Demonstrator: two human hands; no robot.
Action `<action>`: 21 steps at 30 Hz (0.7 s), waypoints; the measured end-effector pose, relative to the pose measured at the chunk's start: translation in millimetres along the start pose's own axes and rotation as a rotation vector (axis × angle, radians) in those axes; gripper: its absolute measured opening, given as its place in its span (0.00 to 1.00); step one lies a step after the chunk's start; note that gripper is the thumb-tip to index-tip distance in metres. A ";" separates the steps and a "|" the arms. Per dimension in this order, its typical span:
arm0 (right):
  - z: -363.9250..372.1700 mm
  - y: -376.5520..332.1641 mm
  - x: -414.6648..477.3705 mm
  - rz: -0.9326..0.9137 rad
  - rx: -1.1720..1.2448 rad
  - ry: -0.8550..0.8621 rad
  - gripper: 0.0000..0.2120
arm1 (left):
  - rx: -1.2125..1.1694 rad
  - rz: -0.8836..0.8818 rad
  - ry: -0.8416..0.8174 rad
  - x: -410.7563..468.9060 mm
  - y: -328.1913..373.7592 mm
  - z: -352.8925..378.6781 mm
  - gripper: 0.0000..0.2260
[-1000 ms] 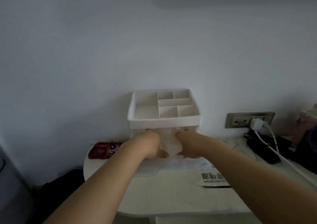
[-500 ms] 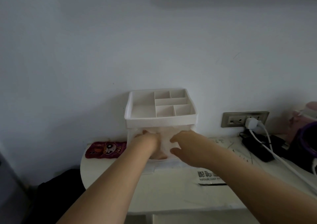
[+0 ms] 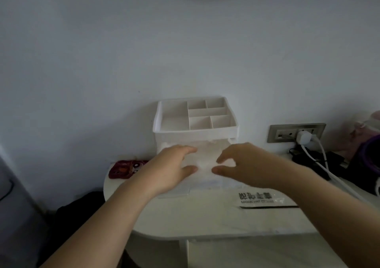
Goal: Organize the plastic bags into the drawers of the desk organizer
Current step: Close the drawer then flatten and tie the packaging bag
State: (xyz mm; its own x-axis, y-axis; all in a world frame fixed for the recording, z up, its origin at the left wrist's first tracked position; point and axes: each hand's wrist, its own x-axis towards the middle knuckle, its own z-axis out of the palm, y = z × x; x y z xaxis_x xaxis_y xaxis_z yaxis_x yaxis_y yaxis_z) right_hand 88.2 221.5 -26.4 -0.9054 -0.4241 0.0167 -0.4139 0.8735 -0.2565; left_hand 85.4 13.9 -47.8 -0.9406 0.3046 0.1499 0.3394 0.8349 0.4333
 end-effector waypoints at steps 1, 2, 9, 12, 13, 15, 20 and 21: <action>-3.1 3.8 -5.9 -0.010 0.002 0.067 0.24 | -0.025 0.031 0.055 -9.4 -2.7 -0.3 0.22; -4.1 8.9 -11.9 -0.014 -0.011 0.117 0.25 | -0.010 0.059 0.101 -19.3 -6.4 0.0 0.22; 15.0 30.7 -17.4 -0.022 -0.120 0.151 0.13 | 0.360 0.117 0.256 -40.1 -40.0 17.7 0.15; 16.8 30.2 -9.2 -0.017 -0.052 0.243 0.07 | 0.316 0.121 0.419 -33.9 -43.9 16.1 0.08; 16.1 30.0 -6.8 -0.024 -0.041 0.283 0.07 | 0.287 0.112 0.458 -32.0 -44.8 14.5 0.08; 13.8 30.8 0.5 -0.042 -0.032 0.374 0.06 | 0.235 0.093 0.512 -25.2 -46.2 10.3 0.07; 19.7 35.0 21.3 -0.016 -0.073 0.613 0.09 | 0.207 0.036 0.580 -3.9 -52.0 11.6 0.08; 22.7 37.2 25.2 0.011 -0.076 0.662 0.14 | 0.213 0.022 0.596 0.0 -53.0 12.8 0.11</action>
State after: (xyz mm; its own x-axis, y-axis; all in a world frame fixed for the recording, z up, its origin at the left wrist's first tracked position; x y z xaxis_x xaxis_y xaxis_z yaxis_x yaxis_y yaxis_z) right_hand 52.1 237.8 -57.4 -0.7665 -0.2003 0.6103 -0.3879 0.9016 -0.1913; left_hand 67.5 -24.5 -82.1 -0.7551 0.0660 0.6523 0.2947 0.9229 0.2478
